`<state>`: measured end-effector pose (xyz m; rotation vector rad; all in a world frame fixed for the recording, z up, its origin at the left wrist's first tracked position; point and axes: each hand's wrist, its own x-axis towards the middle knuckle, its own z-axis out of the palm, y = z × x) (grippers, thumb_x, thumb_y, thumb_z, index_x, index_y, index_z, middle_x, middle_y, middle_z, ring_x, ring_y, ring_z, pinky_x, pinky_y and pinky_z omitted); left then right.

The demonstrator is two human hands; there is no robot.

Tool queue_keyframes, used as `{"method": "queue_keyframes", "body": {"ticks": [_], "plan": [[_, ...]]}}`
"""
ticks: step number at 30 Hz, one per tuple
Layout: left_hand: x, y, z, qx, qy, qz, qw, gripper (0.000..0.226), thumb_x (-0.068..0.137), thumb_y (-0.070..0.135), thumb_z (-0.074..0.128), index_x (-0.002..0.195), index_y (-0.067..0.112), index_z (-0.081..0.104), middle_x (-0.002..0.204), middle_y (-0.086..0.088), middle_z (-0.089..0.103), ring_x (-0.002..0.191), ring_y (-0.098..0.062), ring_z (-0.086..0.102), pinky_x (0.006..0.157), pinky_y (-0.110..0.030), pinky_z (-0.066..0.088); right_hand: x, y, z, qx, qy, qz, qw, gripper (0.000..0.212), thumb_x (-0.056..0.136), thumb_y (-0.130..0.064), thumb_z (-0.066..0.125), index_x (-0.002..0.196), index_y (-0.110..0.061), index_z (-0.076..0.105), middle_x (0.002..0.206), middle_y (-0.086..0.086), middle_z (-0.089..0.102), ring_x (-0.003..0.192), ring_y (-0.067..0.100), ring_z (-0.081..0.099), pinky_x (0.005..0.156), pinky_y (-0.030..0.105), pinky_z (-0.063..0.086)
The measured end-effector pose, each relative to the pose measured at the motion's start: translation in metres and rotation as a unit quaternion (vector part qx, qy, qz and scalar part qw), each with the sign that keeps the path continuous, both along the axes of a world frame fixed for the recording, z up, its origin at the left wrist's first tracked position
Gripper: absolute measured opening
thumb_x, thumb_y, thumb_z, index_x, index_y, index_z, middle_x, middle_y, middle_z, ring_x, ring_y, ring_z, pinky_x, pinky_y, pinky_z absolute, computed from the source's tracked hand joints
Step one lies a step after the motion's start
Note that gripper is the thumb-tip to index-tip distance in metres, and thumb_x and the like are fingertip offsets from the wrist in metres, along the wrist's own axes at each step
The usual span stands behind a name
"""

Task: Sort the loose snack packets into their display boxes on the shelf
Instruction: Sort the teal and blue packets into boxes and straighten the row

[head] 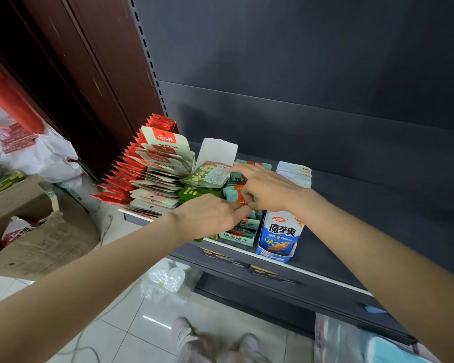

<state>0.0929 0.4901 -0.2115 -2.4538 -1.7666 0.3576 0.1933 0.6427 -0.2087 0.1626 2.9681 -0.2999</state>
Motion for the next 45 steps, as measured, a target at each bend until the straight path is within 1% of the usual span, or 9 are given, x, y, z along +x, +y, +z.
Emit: {"method": "queue_keyframes", "body": {"ticks": [6, 14, 22, 25, 28, 34, 39, 42, 45], "plan": [[0.005, -0.002, -0.006, 0.034, -0.021, 0.109, 0.993, 0.04, 0.101, 0.02, 0.041, 0.129, 0.012, 0.014, 0.071, -0.003, 0.061, 0.058, -0.024, 0.06, 0.048, -0.03, 0.039, -0.001, 0.004, 0.005, -0.036, -0.02, -0.004, 0.999, 0.018, 0.082, -0.014, 0.067, 0.064, -0.016, 0.063, 0.154, -0.01, 0.018, 0.14, 0.013, 0.017, 0.11, 0.031, 0.022], [0.012, 0.008, -0.011, 0.027, -0.14, 0.239, 0.96, 0.022, 0.099, 0.024, 0.043, 0.111, 0.019, 0.061, 0.096, -0.005, 0.067, 0.087, -0.028, 0.064, 0.069, -0.033, 0.05, 0.002, 0.006, 0.011, -0.103, -0.034, -0.016, 0.994, 0.018, 0.084, -0.015, 0.063, 0.067, -0.014, 0.07, 0.151, -0.012, 0.025, 0.135, 0.008, 0.023, 0.106, 0.031, 0.03], [0.012, 0.004, -0.008, 0.161, -0.296, 0.214, 0.917, 0.016, 0.089, 0.023, 0.061, 0.1, 0.011, 0.062, 0.098, -0.005, 0.062, 0.085, -0.023, 0.062, 0.07, -0.037, 0.053, 0.005, 0.002, 0.01, -0.036, -0.043, -0.005, 0.998, 0.017, 0.078, -0.029, 0.073, 0.066, -0.019, 0.068, 0.154, -0.014, 0.02, 0.14, 0.012, 0.02, 0.106, 0.032, 0.032], [0.006, -0.005, -0.005, 0.137, -0.269, 0.073, 0.95, 0.034, 0.087, 0.042, 0.053, 0.085, 0.012, 0.068, 0.084, -0.002, 0.064, 0.077, -0.019, 0.059, 0.066, -0.031, 0.051, 0.002, 0.002, 0.009, -0.036, -0.039, -0.021, 0.998, 0.02, 0.08, -0.027, 0.071, 0.063, -0.02, 0.064, 0.153, -0.015, 0.022, 0.138, 0.011, 0.024, 0.104, 0.032, 0.033], [0.003, -0.011, -0.003, 0.038, -0.234, 0.05, 0.97, 0.046, 0.086, 0.051, 0.047, 0.095, 0.014, 0.071, 0.09, -0.002, 0.071, 0.085, -0.024, 0.066, 0.065, -0.038, 0.056, 0.002, 0.0, 0.009, -0.036, -0.037, -0.023, 0.998, 0.027, 0.08, -0.024, 0.071, 0.057, -0.026, 0.058, 0.153, -0.016, 0.021, 0.138, 0.011, 0.024, 0.102, 0.035, 0.037], [0.005, -0.002, -0.006, -0.015, -0.1, 0.102, 0.99, 0.014, 0.095, 0.02, 0.054, 0.106, 0.017, 0.062, 0.098, -0.002, 0.067, 0.086, -0.026, 0.066, 0.069, -0.038, 0.056, 0.003, 0.002, 0.008, -0.046, -0.03, -0.016, 0.998, 0.018, 0.081, -0.023, 0.071, 0.064, -0.022, 0.066, 0.152, -0.016, 0.022, 0.135, 0.011, 0.027, 0.096, 0.031, 0.038], [0.01, 0.005, 0.0, 0.05, -0.142, 0.187, 0.971, 0.021, 0.097, 0.02, 0.049, 0.111, 0.014, 0.064, 0.104, -0.005, 0.061, 0.093, -0.024, 0.061, 0.074, -0.038, 0.053, 0.004, 0.009, 0.007, -0.124, -0.02, -0.029, 0.992, 0.01, 0.082, -0.016, 0.069, 0.072, -0.018, 0.072, 0.15, -0.011, 0.027, 0.135, 0.013, 0.026, 0.106, 0.037, 0.035], [0.017, 0.003, -0.007, 0.139, -0.139, 0.167, 0.966, 0.015, 0.077, 0.008, 0.073, 0.091, 0.007, 0.07, 0.095, -0.009, 0.06, 0.085, -0.026, 0.06, 0.06, -0.036, 0.056, 0.005, 0.009, 0.011, -0.129, -0.025, -0.029, 0.991, 0.011, 0.083, -0.02, 0.069, 0.072, -0.019, 0.072, 0.152, -0.011, 0.024, 0.137, 0.012, 0.023, 0.107, 0.035, 0.031], [0.018, 0.003, -0.014, 0.181, -0.121, 0.14, 0.966, 0.018, 0.063, 0.003, 0.081, 0.078, 0.008, 0.073, 0.092, -0.011, 0.062, 0.083, -0.028, 0.06, 0.065, -0.033, 0.056, 0.007, 0.011, 0.013, -0.111, -0.027, -0.026, 0.993, 0.018, 0.087, -0.021, 0.06, 0.078, -0.014, 0.074, 0.154, -0.013, 0.019, 0.139, 0.009, 0.018, 0.109, 0.034, 0.03]]}}
